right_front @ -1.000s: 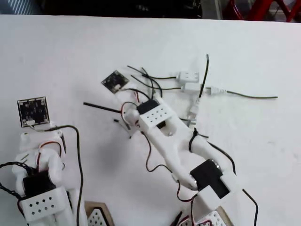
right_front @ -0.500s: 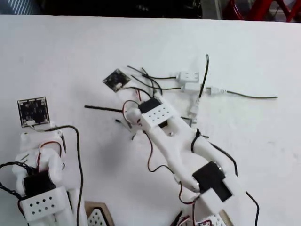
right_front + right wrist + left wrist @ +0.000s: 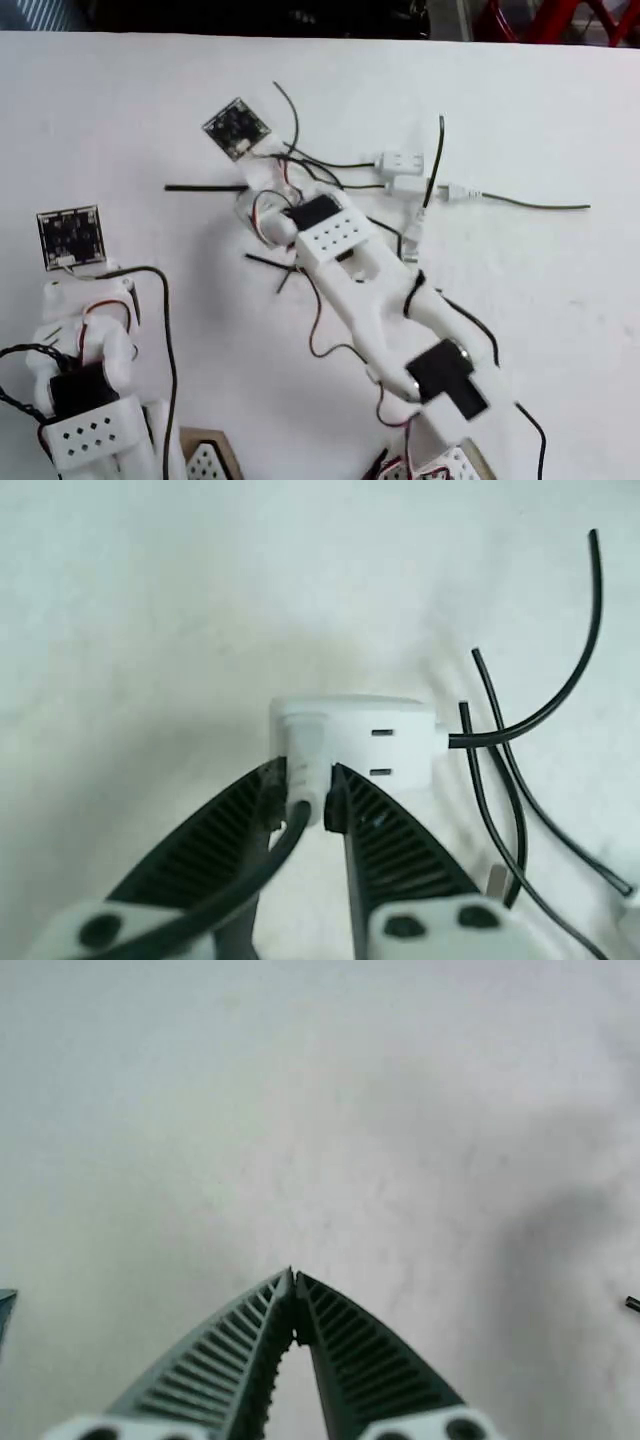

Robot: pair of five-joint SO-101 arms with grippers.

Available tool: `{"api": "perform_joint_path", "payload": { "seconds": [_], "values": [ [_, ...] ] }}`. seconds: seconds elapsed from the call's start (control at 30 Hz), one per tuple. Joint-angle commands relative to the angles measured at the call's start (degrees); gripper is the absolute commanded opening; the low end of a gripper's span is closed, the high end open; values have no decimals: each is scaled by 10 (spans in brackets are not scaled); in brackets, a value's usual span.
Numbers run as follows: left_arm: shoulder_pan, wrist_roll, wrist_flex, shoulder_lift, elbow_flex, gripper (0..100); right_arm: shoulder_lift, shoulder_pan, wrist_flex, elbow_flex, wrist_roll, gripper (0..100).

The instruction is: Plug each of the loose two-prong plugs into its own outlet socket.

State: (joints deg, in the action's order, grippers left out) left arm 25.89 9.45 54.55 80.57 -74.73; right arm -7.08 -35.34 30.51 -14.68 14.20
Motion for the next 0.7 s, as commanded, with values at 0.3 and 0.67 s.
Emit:
{"api": "perform_joint_path", "payload": {
  "seconds": [0.3, 0.67],
  "values": [
    [3, 0, -13, 6, 2, 24, -237, 4, -51, 253, -48, 204],
    [2, 0, -26, 6, -10, 24, -152, -13, 291, 376, -54, 329]
  ]
}}
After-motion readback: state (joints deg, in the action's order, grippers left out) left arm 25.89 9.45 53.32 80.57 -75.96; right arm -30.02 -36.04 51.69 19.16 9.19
